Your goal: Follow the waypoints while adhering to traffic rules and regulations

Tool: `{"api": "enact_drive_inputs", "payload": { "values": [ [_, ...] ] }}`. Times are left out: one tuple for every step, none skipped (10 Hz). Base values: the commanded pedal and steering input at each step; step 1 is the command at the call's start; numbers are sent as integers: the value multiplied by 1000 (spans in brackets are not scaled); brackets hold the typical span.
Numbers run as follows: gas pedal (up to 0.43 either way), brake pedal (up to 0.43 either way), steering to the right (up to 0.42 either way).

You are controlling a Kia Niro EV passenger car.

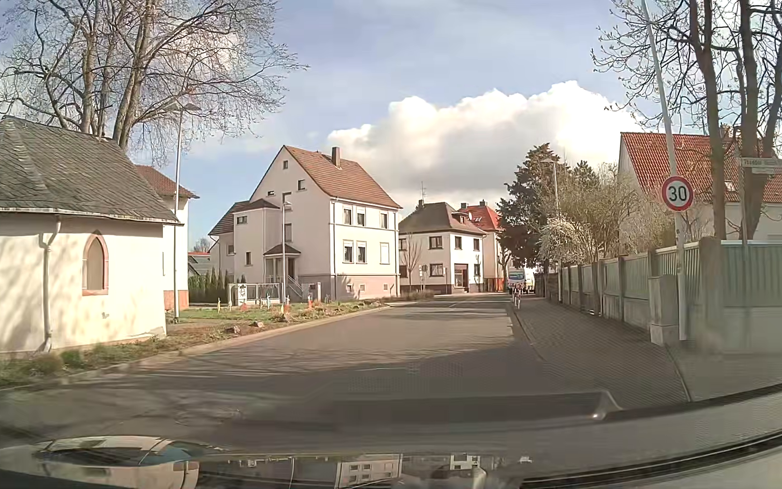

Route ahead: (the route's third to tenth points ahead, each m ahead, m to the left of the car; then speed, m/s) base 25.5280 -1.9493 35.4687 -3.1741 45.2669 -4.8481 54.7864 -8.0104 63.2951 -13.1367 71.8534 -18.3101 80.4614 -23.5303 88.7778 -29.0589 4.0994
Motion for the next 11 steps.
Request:
{"api": "enact_drive_inputs", "payload": {
  "values": [
    [268, 0, 49],
    [268, 0, 50],
    [268, 0, 50],
    [268, 0, 50],
    [268, 0, 49],
    [268, 0, 48],
    [268, 0, 48],
    [268, 0, 46],
    [268, 0, 46],
    [268, 0, 46],
    [268, 0, 45]
  ]
}}
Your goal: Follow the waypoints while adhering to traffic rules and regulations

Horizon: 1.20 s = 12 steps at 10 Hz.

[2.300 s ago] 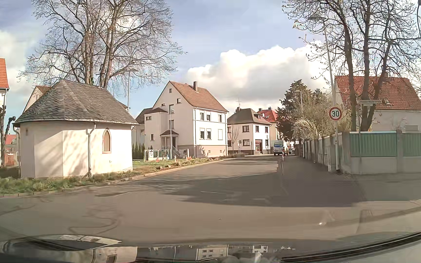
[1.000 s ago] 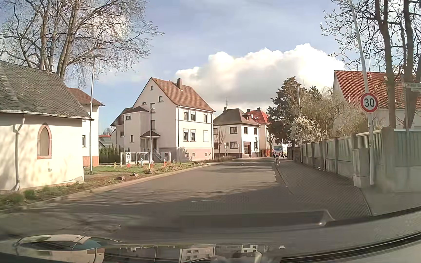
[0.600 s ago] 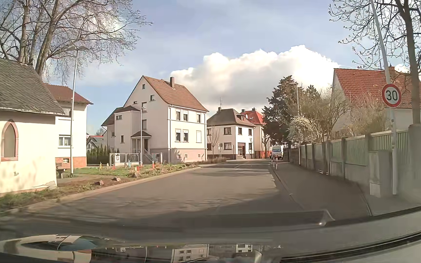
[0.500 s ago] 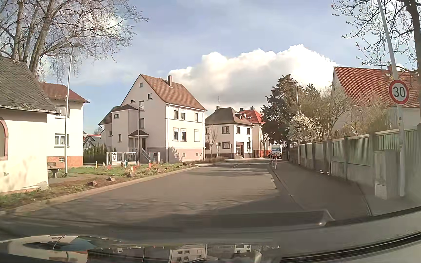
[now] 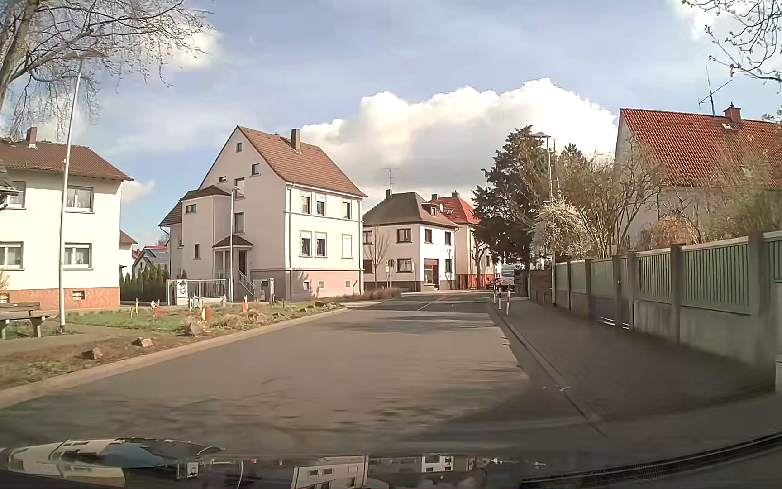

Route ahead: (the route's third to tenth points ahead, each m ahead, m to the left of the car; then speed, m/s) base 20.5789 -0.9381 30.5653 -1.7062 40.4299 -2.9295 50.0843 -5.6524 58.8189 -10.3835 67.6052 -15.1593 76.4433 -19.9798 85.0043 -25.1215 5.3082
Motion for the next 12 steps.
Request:
{"api": "enact_drive_inputs", "payload": {
  "values": [
    [268, 0, 45],
    [268, 0, 43],
    [268, 0, 38],
    [268, 0, 34],
    [268, 0, 31],
    [268, 0, 25],
    [268, 0, 21],
    [268, 0, 19],
    [268, 0, 18],
    [268, 0, 17],
    [268, 0, 17],
    [268, 0, 17]
  ]
}}
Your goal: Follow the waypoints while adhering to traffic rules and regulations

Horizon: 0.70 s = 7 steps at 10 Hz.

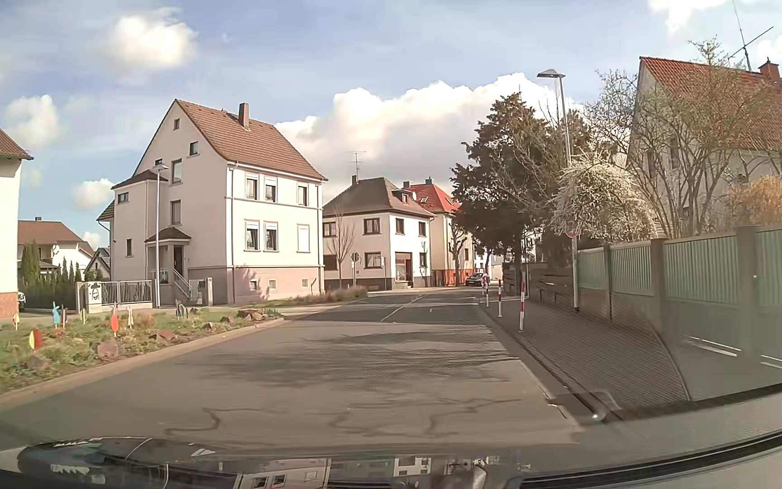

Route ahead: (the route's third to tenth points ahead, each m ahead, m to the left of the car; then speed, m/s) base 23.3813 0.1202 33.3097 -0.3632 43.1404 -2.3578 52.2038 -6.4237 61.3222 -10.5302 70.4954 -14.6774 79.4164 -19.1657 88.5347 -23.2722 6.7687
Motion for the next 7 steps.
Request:
{"api": "enact_drive_inputs", "payload": {
  "values": [
    [268, 0, 16],
    [268, 0, 16],
    [260, 0, 15],
    [260, 0, 15],
    [260, 0, 15],
    [260, 0, 14],
    [260, 0, 13]
  ]
}}
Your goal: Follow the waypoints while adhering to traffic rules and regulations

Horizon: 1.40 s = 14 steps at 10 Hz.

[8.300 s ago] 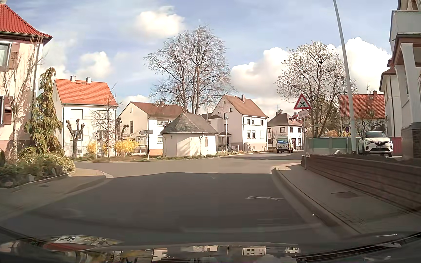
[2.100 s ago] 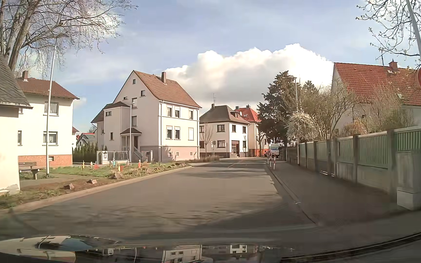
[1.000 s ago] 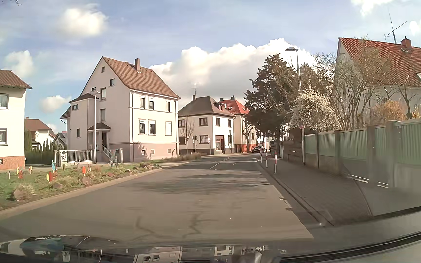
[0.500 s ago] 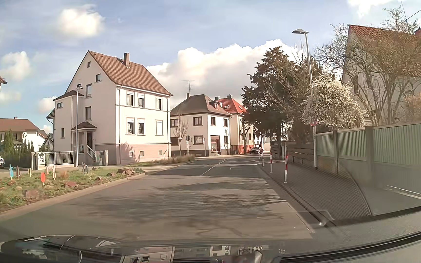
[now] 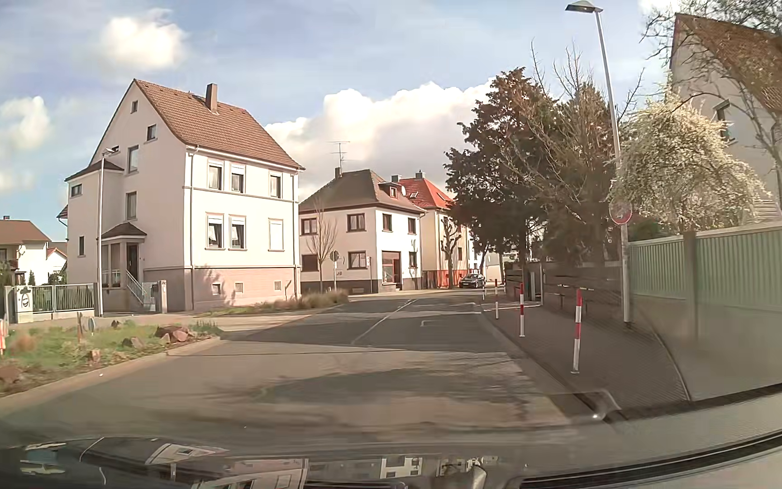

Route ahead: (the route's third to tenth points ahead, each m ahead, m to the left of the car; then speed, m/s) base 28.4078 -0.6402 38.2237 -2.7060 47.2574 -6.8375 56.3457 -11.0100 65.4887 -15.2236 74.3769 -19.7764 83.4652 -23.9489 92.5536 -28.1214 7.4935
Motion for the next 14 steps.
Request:
{"api": "enact_drive_inputs", "payload": {
  "values": [
    [260, 0, 13],
    [260, 0, 13],
    [260, 0, 13],
    [248, 0, 14],
    [228, 0, 13],
    [220, 0, 13],
    [209, 0, 13],
    [209, 0, 12],
    [197, 0, 11],
    [197, 0, 11],
    [189, 0, 11],
    [177, 0, 11],
    [177, 0, 11],
    [150, 0, 11]
  ]
}}
